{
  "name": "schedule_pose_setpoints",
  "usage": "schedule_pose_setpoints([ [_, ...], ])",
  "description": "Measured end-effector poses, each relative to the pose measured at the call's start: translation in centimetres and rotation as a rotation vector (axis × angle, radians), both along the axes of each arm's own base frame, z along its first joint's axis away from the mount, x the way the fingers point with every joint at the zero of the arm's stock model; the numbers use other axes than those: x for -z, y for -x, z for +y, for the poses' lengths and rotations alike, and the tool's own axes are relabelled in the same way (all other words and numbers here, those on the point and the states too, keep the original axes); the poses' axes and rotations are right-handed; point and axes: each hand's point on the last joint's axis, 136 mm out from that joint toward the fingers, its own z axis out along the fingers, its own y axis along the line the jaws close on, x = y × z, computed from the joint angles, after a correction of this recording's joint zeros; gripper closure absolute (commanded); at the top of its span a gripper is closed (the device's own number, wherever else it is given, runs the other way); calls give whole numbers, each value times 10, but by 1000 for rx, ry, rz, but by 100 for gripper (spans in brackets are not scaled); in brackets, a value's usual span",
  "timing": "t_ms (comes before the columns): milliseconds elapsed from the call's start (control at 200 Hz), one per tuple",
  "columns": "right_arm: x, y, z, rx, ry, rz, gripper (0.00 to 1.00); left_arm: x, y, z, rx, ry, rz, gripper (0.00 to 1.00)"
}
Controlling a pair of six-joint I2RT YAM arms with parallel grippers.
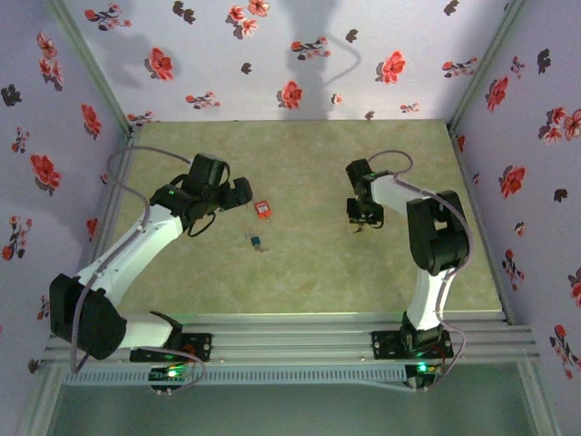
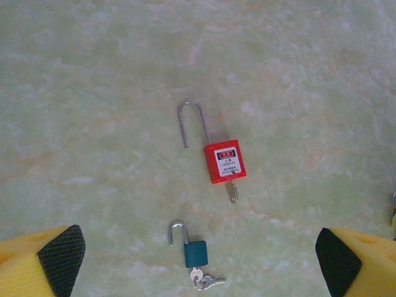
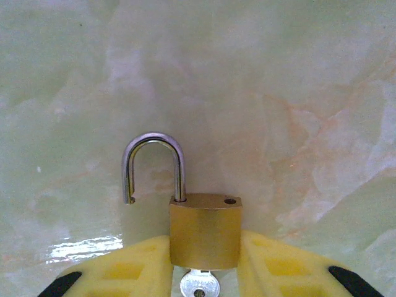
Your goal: Lock with the key
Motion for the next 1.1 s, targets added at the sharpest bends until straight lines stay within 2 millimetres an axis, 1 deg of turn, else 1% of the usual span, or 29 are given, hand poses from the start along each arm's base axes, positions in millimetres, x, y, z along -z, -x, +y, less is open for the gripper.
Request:
schedule_pose_setpoints([
  [450, -1, 1, 3, -14, 10, -13, 78, 1, 1, 1, -1, -5, 4, 0],
  [775, -4, 4, 10, -85, 68, -65, 81, 1, 3, -4, 14, -4, 4, 0],
  [970, -6, 9, 29, -139, 35, -80, 82, 1, 4, -8, 24, 0, 4, 0],
  [1100, -12, 16, 42, -174, -7, -87, 82, 4, 5, -12, 35, 6, 15, 0],
])
